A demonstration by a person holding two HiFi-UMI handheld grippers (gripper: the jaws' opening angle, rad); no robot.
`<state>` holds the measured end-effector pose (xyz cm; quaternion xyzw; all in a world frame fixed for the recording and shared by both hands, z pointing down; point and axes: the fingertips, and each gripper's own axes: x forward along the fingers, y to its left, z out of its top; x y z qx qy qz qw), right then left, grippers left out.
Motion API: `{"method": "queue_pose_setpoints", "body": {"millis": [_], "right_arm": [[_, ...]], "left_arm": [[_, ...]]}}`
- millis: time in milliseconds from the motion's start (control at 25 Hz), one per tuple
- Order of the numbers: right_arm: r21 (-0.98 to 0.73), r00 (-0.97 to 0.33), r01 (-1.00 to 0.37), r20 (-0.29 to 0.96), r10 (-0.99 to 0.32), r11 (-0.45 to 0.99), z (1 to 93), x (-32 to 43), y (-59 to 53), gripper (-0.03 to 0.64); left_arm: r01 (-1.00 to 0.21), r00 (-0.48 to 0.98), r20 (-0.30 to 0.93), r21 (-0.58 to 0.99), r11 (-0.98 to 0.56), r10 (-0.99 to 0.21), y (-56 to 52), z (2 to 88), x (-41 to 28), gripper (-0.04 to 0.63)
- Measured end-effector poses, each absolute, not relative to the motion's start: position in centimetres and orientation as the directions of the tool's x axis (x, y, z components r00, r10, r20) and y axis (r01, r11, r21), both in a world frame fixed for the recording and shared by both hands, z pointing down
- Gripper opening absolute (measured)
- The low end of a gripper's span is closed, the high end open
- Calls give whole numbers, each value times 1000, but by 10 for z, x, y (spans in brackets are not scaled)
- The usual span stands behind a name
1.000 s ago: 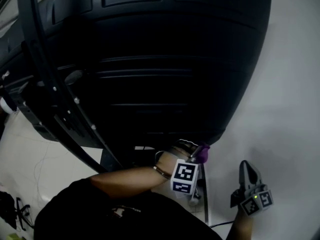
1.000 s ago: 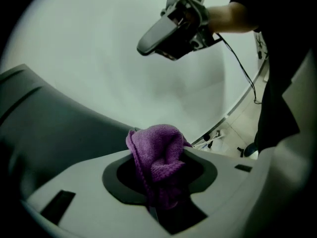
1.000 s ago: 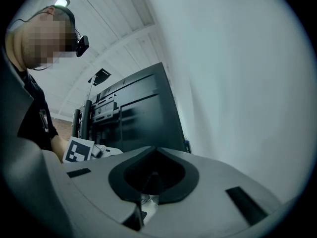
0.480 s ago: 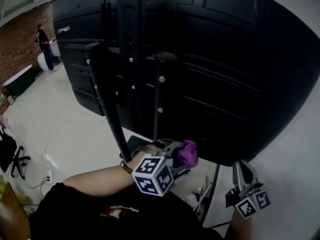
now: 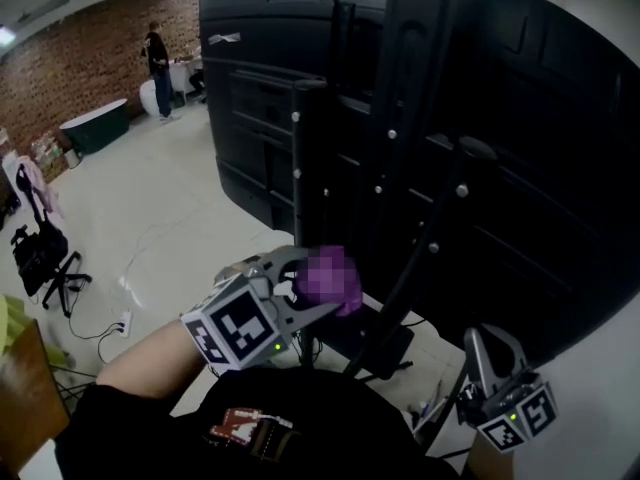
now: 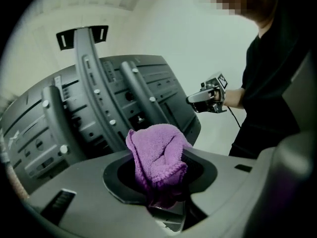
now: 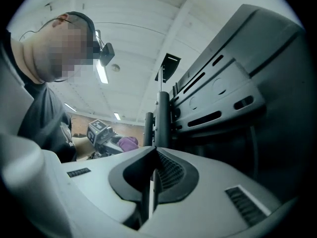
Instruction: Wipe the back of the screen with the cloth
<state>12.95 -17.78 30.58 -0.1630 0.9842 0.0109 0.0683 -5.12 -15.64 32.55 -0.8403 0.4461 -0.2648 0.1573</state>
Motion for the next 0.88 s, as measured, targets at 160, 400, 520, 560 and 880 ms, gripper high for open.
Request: {"method": "queue_pose_setpoints", "body": {"millis": [160,400,520,560,880], "right_arm": [[2,-951,-293,-100,-292,956,305,77,-164,6],[52,-929,-362,-109,-355,931,303,-33,-148,6],[32,-917,-387,-115,-381,921,310,-105,-153,6],[8,-916,-386,-117,-383,922,311,-132,-154,6],[2,-898,-432,-101,-429,902,284,-246,-189,6]], "left_arm": [[-695,452,269,-492,-524,-851,-154,315,-121,160],[-671,527,244,-469,-574,-814,-157,332,-240,160],[-673,548,230,-450,-587,-804,-165,345,-319,160],[-678,555,225,-435,-592,-801,-167,347,-344,160],[-710,575,191,-366,-601,-795,-203,334,-458,160]]}}
